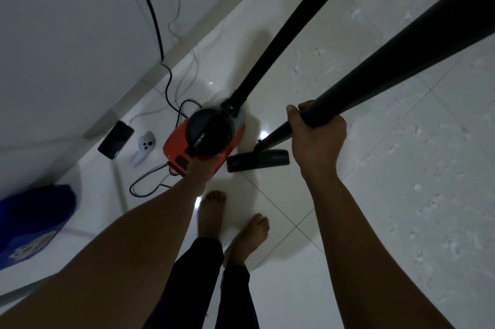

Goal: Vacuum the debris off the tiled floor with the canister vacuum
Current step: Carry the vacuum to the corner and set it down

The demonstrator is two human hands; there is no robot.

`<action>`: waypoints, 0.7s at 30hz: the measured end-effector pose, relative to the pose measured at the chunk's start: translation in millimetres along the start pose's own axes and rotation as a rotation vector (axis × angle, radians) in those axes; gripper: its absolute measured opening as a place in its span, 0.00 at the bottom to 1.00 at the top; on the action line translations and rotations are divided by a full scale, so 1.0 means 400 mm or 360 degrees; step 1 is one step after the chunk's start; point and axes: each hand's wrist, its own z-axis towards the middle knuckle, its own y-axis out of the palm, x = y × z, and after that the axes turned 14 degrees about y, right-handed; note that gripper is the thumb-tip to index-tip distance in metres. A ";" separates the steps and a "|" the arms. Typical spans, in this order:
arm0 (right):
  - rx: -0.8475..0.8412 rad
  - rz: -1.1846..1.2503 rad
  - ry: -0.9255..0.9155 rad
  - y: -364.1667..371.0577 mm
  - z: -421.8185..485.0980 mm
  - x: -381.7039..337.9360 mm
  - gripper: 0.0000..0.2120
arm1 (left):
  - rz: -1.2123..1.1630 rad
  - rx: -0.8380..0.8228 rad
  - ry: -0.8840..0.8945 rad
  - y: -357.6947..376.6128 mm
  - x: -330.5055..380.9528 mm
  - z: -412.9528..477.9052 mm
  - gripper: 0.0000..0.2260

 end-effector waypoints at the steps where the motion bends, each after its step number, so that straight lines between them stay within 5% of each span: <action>1: -0.0001 0.0002 -0.0010 0.000 0.001 0.001 0.10 | 0.0003 0.0069 0.0018 -0.003 -0.004 0.007 0.18; 14: -0.0047 0.0059 -0.0036 -0.001 0.012 0.004 0.10 | 0.0067 -0.0007 0.0185 0.017 -0.006 -0.013 0.21; 21: -0.0026 0.0088 -0.0057 0.003 0.021 0.008 0.10 | 0.0361 0.0164 0.0391 0.022 -0.002 0.019 0.20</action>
